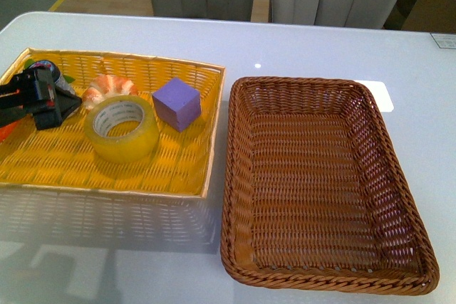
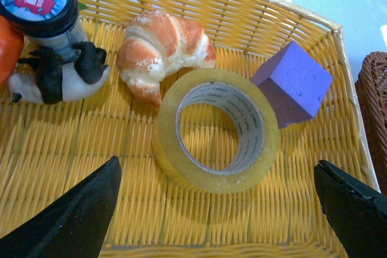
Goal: Move tape to another basket
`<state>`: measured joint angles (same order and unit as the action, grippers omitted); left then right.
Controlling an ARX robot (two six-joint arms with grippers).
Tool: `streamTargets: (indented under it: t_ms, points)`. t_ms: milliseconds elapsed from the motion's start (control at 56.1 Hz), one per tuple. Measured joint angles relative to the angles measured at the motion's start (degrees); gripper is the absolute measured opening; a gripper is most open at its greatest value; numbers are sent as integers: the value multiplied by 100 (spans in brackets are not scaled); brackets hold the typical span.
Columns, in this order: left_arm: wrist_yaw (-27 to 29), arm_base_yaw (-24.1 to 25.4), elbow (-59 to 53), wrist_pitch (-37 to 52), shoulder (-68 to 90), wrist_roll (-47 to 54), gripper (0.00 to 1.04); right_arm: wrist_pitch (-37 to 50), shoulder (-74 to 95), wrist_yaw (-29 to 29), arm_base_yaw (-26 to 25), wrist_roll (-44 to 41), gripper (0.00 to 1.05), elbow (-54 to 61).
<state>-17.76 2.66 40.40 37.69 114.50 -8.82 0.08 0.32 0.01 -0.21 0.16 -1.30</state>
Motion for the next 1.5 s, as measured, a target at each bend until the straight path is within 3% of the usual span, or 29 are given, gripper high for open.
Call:
streamTargets:
  t_ms: [428, 1195, 1499]
  points:
    - [518, -107, 1670, -835, 1685, 452, 96, 0, 0, 0, 0, 0, 96, 0]
    - [688, -450, 2277, -1375, 2212, 879, 96, 0, 0, 0, 0, 0, 96, 0]
    - [826, -481, 2328, -1414, 2214, 909, 52, 0, 0, 0, 0, 0, 96, 0]
